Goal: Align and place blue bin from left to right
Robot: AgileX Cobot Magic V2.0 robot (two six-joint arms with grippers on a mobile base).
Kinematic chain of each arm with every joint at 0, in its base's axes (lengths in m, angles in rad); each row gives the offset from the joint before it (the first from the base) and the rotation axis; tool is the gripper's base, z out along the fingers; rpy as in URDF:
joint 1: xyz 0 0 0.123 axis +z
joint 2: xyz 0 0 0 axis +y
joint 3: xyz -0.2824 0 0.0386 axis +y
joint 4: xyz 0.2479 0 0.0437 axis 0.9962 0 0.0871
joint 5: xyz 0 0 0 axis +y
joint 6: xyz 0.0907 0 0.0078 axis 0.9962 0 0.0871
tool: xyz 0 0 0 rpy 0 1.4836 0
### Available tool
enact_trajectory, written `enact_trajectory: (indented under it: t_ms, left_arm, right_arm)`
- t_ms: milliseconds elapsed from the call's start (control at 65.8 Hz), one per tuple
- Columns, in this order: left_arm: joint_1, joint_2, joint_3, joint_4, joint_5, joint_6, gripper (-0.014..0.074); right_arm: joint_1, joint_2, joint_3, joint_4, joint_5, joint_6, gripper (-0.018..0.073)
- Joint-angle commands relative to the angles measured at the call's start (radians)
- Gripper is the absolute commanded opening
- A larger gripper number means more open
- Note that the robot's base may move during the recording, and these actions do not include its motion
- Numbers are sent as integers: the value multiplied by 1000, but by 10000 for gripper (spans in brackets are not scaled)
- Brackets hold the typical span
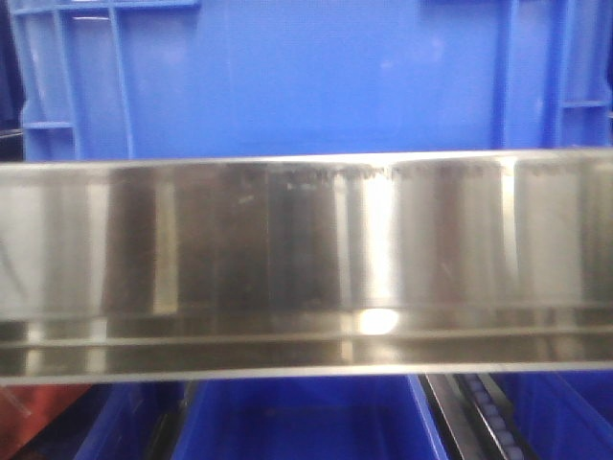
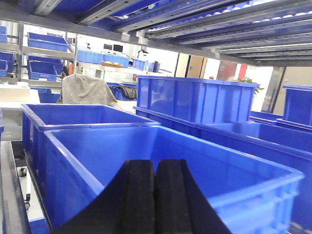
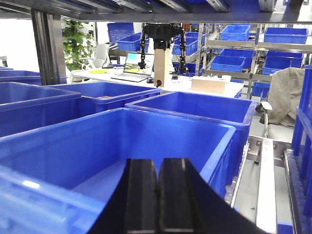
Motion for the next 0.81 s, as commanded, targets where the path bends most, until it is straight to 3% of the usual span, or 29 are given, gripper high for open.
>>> enact_trajectory:
  t_ms: [0,790]
  left_arm:
    - [-7,-4,2,1,-17,1,-111]
    - [-7,-4,2,1,-17,1,-111]
  right_arm:
    - [1,-7,4,-13,-9,-8,-79]
    - [1,-7,4,-13,-9,-8,-79]
